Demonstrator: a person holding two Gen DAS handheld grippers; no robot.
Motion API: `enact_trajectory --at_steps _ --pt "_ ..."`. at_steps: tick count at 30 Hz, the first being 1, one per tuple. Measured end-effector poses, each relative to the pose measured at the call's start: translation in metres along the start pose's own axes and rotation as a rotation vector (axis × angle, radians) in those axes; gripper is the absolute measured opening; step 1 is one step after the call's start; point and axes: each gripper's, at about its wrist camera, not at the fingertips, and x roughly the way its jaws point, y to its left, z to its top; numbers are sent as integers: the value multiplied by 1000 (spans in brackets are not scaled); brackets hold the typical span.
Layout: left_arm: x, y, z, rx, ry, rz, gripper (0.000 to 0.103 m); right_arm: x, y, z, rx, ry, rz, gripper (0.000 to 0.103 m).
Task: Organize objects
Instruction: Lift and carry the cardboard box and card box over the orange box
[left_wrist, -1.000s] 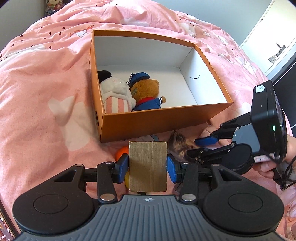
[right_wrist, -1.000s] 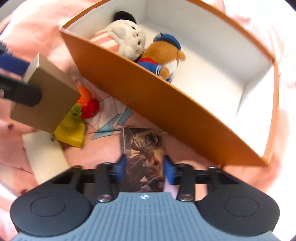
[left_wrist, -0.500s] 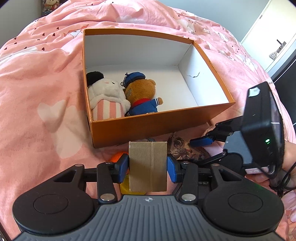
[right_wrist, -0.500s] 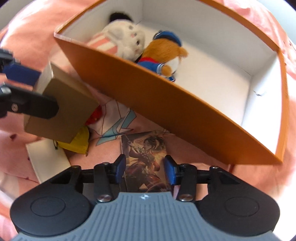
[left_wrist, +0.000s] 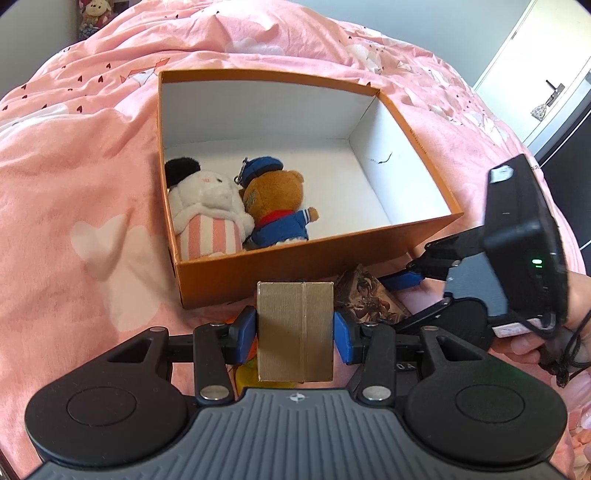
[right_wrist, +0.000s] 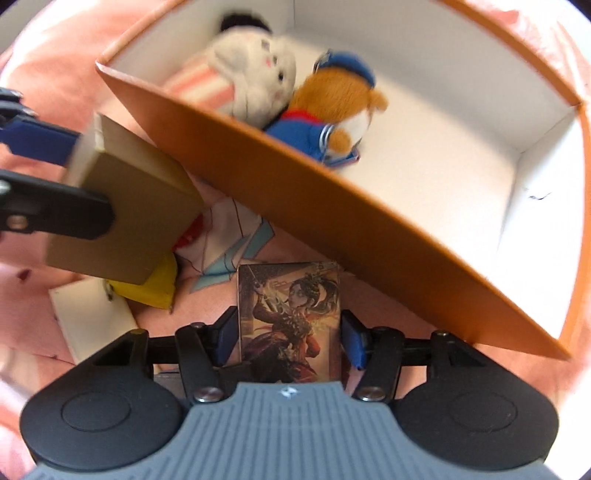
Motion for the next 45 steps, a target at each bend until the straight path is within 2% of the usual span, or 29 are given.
enact_trajectory --at_steps 4,11,15,21,28,30,33,37,45 --pt "-14 -4 8 18 -33 -28 50 -38 -1 -3 -2 -83 5 59" --pt "-34 1 32 17 -60 -87 50 -104 -8 5 -62 -199 90 59" --pt "-46 -1 51 59 -112 -60 50 -128 -13 16 -146 -269 67 59" --pt "-39 1 89 135 -152 47 50 -120 -16 57 -316 -312 -51 59" --pt "-1 24 135 153 -103 127 50 -71 -33 107 -534 -338 -109 59" --pt "8 29 143 159 -88 140 50 -53 -35 121 -578 -321 -128 59" --pt "24 34 154 169 -71 159 50 -32 -43 134 -635 -294 -131 59" --pt "46 35 163 189 -43 192 50 -6 -56 151 -648 -247 -89 59" --pt "85 25 168 232 49 348 50 29 -68 160 -696 -195 -21 59"
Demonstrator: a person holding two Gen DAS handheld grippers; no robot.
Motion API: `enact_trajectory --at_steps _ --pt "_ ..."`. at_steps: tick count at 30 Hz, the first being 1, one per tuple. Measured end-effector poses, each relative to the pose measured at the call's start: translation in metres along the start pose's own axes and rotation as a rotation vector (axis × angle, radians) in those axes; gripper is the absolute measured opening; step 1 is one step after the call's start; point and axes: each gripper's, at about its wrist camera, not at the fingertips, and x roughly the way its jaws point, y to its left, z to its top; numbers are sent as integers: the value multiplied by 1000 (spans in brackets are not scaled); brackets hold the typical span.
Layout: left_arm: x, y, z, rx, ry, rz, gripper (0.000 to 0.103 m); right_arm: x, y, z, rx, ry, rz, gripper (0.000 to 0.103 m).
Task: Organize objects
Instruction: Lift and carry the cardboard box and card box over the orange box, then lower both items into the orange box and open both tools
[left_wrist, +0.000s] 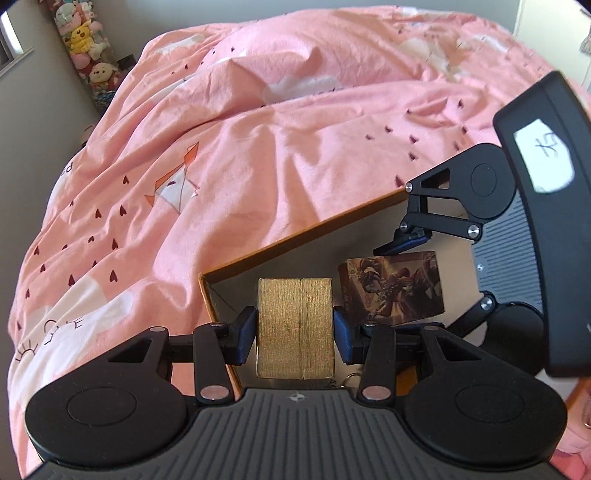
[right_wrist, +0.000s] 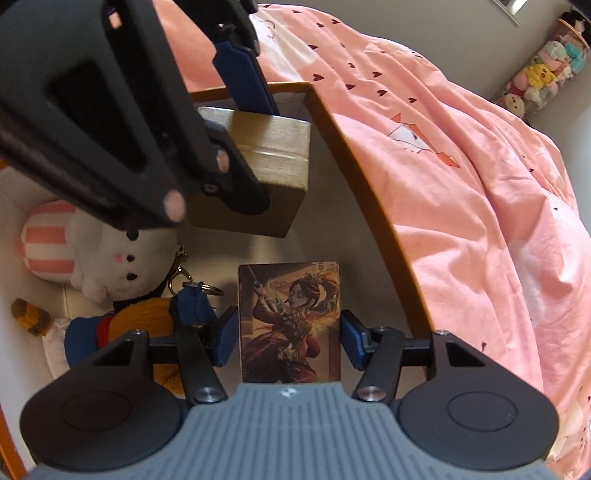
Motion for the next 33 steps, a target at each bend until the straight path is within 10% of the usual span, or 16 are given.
enact_trajectory --at_steps 18,28,33 --pt "32 -25 3 49 83 185 53 -9 11 -7 -33 -67 -25 73" --pt "14 -16 4 40 12 157 58 -14 -15 -29 308 110 37 20" --pt "-9 -2 2 6 -53 75 58 3 -17 -40 427 212 -7 14"
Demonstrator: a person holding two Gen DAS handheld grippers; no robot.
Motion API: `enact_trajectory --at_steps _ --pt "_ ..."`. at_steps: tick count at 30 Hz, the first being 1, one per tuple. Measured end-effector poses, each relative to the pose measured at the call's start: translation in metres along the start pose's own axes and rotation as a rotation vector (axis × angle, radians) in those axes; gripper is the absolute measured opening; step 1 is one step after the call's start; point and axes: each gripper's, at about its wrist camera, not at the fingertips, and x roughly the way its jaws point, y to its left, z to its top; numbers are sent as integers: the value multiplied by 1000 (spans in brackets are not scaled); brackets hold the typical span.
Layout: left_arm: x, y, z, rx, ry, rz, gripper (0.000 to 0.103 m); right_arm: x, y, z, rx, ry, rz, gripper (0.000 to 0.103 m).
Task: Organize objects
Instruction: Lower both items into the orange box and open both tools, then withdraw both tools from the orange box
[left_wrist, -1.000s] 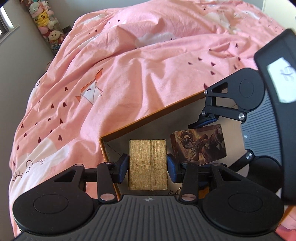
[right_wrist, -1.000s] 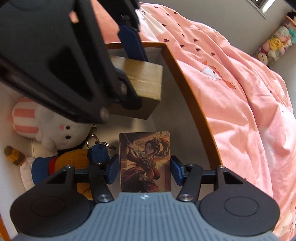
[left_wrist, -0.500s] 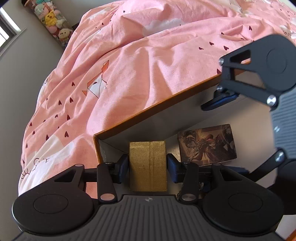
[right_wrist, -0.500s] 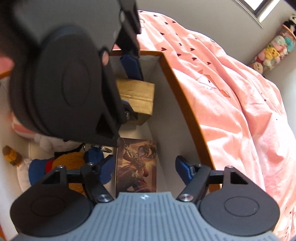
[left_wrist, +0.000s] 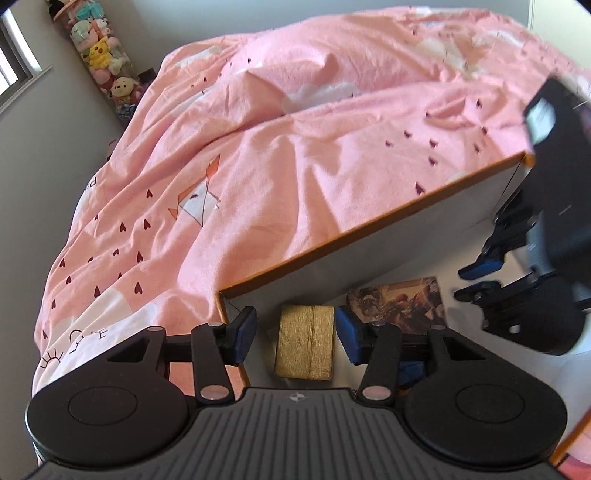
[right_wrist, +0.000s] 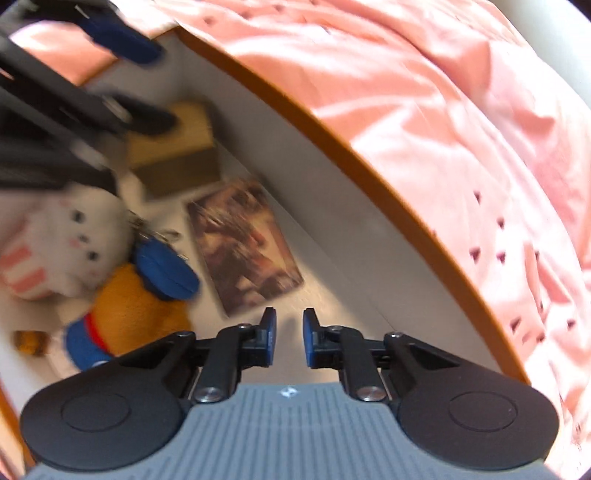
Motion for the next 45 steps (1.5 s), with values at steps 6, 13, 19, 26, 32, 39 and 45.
enact_trajectory --at_steps 6,13,19,26,32,39,45 --pt "-21 24 1 -91 -56 -32 56 18 9 1 25 14 -7 10" --pt "-16 34 -7 -79 -6 -24 56 22 22 10 26 -24 35 5" --pt "-5 39 -19 -82 36 -32 56 22 29 16 5 -51 8 0" --pt "7 32 -25 -34 69 -32 56 23 30 19 17 -95 -37 0" --pt "3 33 -28 -42 51 -33 56 15 31 12 35 -107 -29 0" --pt "-34 25 -34 -51 -36 -33 56 -28 42 -4 83 -138 -58 3" --pt "-86 11 -53 -69 -145 -105 56 -94 63 -43 174 -262 -31 15"
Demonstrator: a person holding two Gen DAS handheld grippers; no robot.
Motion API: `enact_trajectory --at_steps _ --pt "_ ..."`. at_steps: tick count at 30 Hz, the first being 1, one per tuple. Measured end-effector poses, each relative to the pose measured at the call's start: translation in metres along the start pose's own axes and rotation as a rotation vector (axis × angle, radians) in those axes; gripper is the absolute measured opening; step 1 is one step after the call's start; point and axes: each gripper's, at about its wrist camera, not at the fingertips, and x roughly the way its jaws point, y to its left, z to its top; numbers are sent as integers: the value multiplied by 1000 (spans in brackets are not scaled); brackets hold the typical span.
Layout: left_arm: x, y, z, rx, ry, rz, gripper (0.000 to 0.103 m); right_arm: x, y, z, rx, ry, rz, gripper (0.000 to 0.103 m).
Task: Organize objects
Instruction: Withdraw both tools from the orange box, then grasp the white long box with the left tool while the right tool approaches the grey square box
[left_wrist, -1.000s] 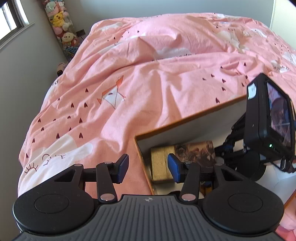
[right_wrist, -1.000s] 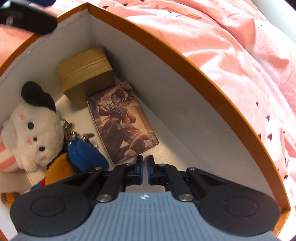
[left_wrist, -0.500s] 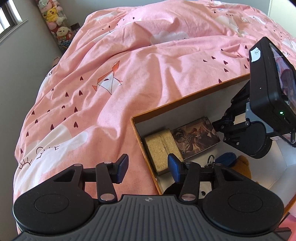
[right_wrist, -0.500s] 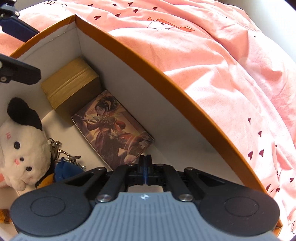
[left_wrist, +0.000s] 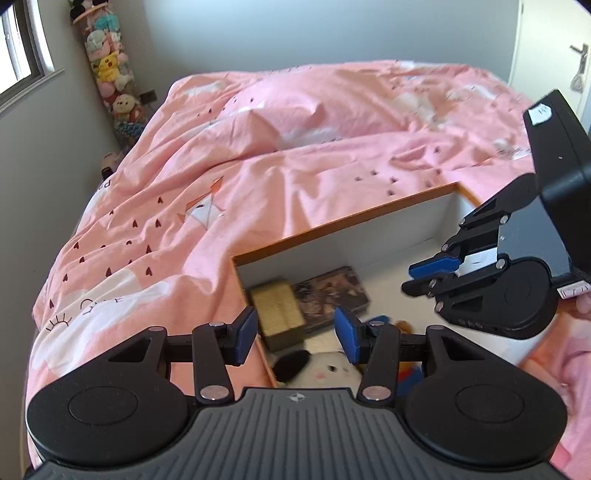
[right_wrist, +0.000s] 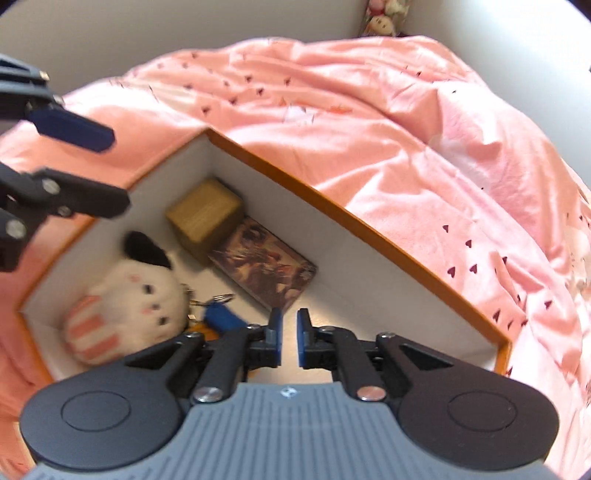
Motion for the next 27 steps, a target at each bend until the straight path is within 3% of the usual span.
enact_trajectory --at_steps 1,3,7,9,19,24,27 --pt "-8 -3 -4 -5 -12 -15 56 -4 -16 4 13 -24 6 23" --pt "-22 -9 -14 -21 -32 -49 56 -24 10 0 41 -72 18 29" --pt "-36 -17 -41 -63 0 -144 56 -41 1 -12 89 -120 36 29" --pt "-33 -20 -57 -84 60 -185 56 -62 15 -42 123 -131 37 29" --pt "-5 -34 -147 -202 420 -233 56 -63 72 -127 346 -15 101 29" --pt "-6 -56 -166 -89 490 -248 56 -62 91 -155 384 49 96 35" --pt "-3 -60 -177 -113 536 -278 57 -57 98 -169 441 105 121 35"
